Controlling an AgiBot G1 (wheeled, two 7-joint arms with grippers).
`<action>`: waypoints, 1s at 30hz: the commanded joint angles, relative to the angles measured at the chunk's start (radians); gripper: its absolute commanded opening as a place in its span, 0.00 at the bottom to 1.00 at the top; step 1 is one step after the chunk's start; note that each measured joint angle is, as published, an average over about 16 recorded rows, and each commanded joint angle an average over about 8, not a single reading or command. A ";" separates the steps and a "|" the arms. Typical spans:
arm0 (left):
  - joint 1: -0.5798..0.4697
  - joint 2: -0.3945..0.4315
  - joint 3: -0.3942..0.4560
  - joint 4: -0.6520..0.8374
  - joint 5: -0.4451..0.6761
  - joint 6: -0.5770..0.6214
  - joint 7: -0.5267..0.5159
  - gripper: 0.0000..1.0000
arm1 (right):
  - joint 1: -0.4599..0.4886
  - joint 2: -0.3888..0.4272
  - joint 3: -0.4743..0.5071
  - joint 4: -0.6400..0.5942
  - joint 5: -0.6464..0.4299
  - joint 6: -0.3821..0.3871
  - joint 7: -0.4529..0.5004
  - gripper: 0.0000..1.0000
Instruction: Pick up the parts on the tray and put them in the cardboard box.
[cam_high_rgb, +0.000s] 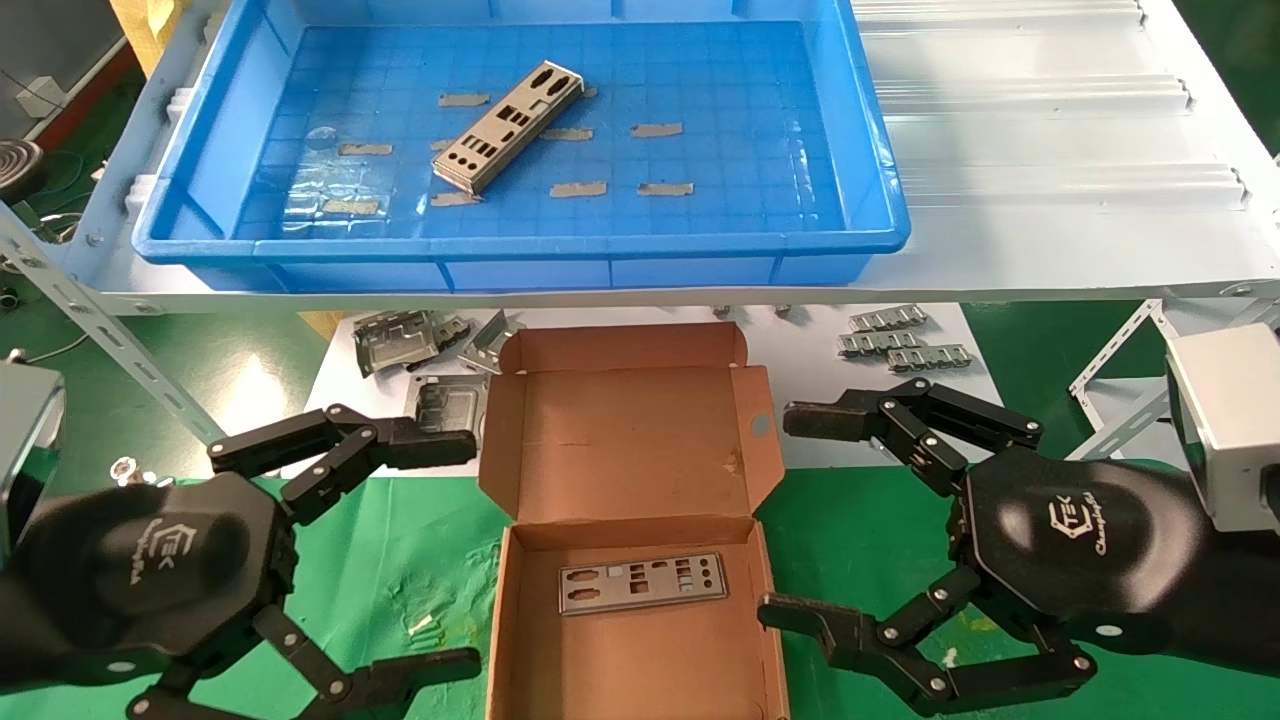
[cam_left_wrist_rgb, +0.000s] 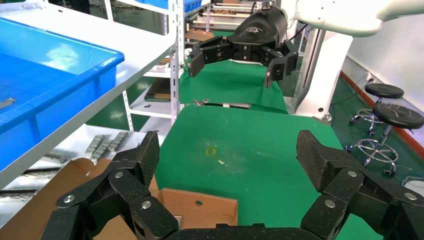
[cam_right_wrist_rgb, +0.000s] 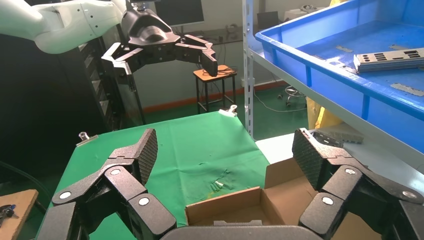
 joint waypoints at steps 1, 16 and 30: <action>0.000 0.000 0.000 0.000 0.000 0.000 0.000 1.00 | 0.000 0.000 0.000 0.000 0.000 0.000 0.000 1.00; 0.000 0.000 0.000 0.000 0.000 0.000 0.000 1.00 | 0.000 0.000 0.000 0.000 0.000 0.000 0.000 1.00; 0.000 0.000 0.000 0.000 0.000 0.000 0.000 1.00 | 0.000 0.000 0.000 0.000 0.000 0.000 0.000 1.00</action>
